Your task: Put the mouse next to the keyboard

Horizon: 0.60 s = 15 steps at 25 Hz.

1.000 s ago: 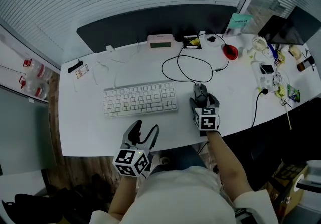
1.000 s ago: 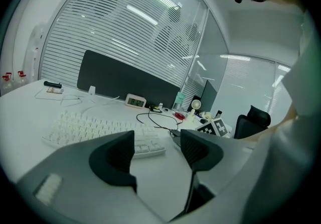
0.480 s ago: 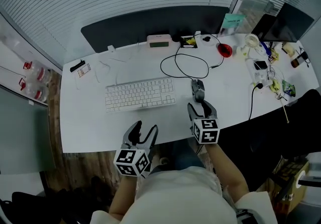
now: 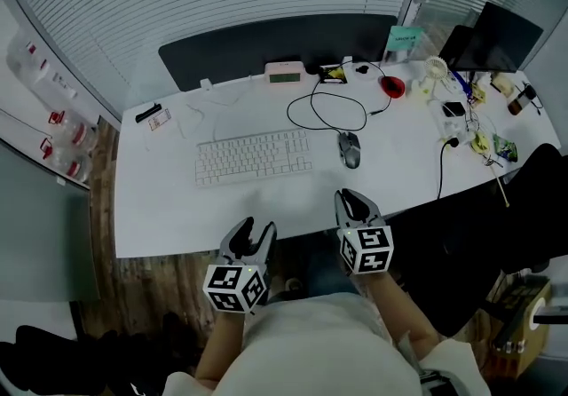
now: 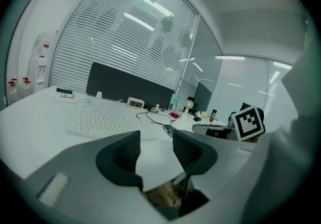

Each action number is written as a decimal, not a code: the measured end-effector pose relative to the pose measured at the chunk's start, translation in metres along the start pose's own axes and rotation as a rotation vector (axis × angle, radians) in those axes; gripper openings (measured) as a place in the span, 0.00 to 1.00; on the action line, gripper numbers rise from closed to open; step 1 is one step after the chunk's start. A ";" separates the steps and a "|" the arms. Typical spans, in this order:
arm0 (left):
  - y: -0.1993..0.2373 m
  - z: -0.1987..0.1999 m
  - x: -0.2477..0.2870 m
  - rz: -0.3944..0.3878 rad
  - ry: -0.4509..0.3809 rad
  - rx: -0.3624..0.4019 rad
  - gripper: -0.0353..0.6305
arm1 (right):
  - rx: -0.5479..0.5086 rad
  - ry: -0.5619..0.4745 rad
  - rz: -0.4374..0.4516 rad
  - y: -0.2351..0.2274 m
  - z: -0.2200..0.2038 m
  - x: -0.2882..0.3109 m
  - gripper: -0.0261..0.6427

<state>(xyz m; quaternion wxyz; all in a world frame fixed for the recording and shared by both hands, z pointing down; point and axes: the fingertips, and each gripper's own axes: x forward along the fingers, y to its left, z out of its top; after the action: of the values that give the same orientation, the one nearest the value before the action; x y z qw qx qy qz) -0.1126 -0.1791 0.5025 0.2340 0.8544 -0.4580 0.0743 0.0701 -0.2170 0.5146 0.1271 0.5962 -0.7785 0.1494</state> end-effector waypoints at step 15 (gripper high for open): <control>-0.017 -0.022 -0.062 0.038 -0.031 0.056 0.09 | -0.051 -0.130 0.115 0.071 0.009 -0.080 0.04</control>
<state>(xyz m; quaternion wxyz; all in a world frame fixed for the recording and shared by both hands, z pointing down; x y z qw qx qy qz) -0.1319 -0.1148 0.4951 0.2015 0.8528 -0.4755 0.0780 0.0222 -0.1318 0.4704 0.0826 0.5555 -0.8217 0.0973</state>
